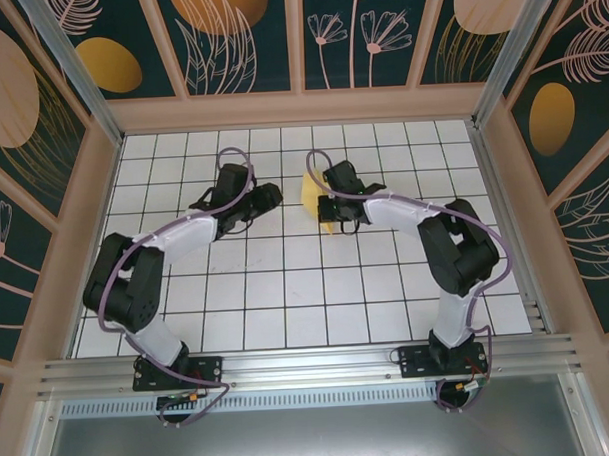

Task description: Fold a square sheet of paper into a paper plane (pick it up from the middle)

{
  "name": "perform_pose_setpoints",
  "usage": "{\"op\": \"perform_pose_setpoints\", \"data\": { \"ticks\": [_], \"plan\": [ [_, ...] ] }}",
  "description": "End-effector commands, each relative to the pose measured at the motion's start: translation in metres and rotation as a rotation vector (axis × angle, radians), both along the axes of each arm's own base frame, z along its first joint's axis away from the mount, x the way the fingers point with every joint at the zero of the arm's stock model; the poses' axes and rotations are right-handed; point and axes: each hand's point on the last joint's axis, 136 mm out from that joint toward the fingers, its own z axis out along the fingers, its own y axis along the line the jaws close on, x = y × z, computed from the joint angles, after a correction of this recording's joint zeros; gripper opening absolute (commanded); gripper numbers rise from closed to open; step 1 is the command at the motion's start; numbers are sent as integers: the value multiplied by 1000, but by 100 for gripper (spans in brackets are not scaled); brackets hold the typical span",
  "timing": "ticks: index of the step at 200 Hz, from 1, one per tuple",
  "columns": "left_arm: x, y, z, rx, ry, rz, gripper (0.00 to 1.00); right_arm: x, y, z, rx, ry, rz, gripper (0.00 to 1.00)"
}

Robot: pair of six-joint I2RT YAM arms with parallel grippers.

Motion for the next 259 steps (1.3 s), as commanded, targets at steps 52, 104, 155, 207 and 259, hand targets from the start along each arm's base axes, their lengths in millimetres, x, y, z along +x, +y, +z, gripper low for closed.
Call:
{"op": "perform_pose_setpoints", "data": {
  "ticks": [52,104,155,207,259],
  "plan": [
    [-23,49,-20,161,37,141,70,56,-7,-30,-130,21,-121,0],
    [-25,53,-24,181,43,150,76,60,-4,-45,-141,53,-130,10],
    [-23,54,-25,185,47,156,79,60,-6,-56,-157,73,-137,16],
    [-20,57,-19,199,39,172,82,68,-3,-28,-149,37,-148,19],
    [-6,77,16,250,-38,253,89,71,-11,86,-46,-164,-196,57]
  ]
}}
